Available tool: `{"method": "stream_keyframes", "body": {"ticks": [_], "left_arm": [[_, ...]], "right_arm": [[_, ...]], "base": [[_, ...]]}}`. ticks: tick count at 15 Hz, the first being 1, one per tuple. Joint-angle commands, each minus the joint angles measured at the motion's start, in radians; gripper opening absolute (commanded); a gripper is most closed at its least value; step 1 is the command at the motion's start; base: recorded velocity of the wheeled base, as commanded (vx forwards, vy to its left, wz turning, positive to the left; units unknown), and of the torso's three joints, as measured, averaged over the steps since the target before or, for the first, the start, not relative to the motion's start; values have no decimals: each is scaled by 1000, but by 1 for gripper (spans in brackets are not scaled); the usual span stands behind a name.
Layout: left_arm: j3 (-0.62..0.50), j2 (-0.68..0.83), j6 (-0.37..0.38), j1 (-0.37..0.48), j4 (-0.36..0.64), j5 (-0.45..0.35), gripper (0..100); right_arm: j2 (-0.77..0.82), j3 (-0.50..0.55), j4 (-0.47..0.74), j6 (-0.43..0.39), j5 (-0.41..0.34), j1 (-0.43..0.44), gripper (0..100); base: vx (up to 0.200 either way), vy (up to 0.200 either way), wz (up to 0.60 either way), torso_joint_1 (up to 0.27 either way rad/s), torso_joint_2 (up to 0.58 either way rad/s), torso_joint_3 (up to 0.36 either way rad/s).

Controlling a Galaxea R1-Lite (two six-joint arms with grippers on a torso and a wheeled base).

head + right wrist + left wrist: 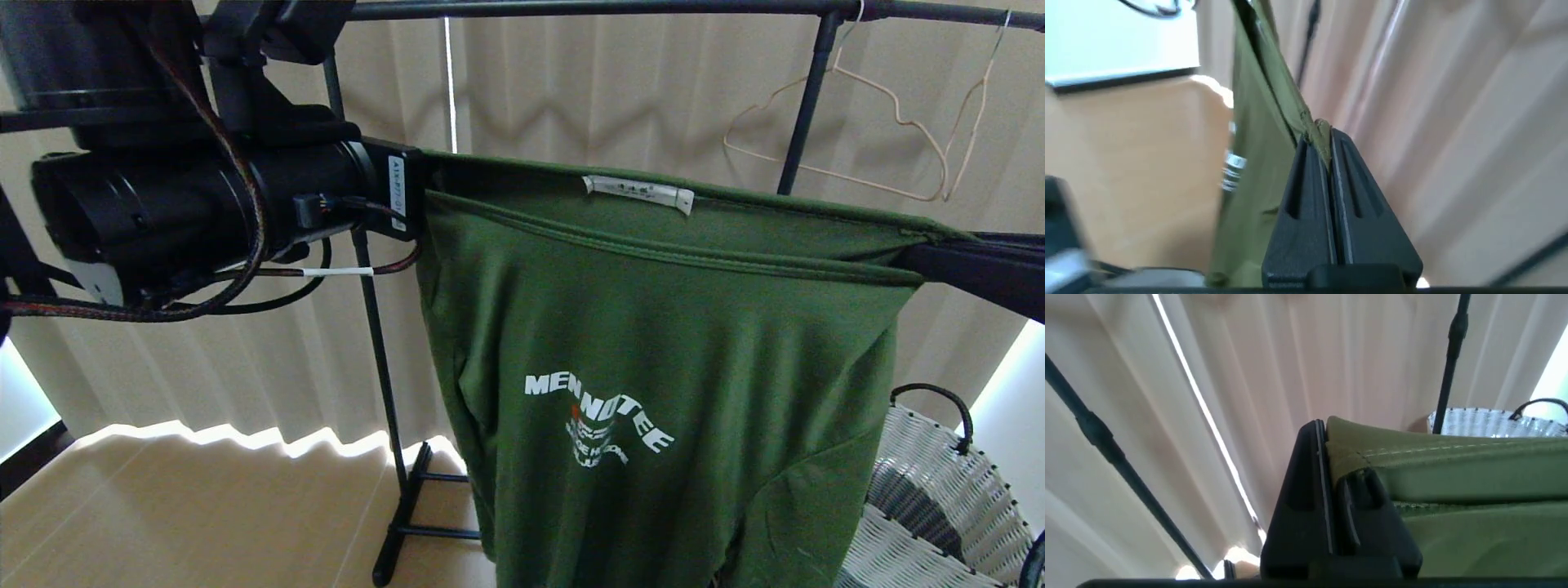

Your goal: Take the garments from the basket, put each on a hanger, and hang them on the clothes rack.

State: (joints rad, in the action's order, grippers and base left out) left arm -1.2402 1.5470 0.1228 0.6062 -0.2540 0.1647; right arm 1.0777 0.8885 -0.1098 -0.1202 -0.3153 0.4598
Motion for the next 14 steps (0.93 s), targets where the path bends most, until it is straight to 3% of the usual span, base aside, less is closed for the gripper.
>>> {"method": "stream_keyframes", "body": {"ticks": [1, 3, 6, 10, 14], "left_arm": [[4, -36, 0, 3, 36, -2, 0], [5, -102, 0, 6, 154, -17, 0], [7, -202, -2, 7, 323, -183, 0], [13, -239, -2, 30, 360, -214, 0], [81, -265, -2, 53, 351, -214, 0]], "right_arm": [[39, 7, -8, -42, 13, -47, 0], [70, 9, -77, -52, 19, -76, 0], [169, 44, -206, -45, 33, -76, 0], [286, 161, -280, 57, 30, -76, 0], [309, 171, -283, 67, 30, -72, 0]], "base": [[0, 0, 0, 0, 0, 0], [0, 0, 0, 0, 0, 0], [0, 0, 0, 0, 0, 0], [0, 0, 0, 0, 0, 0], [0, 0, 0, 0, 0, 0]]}}
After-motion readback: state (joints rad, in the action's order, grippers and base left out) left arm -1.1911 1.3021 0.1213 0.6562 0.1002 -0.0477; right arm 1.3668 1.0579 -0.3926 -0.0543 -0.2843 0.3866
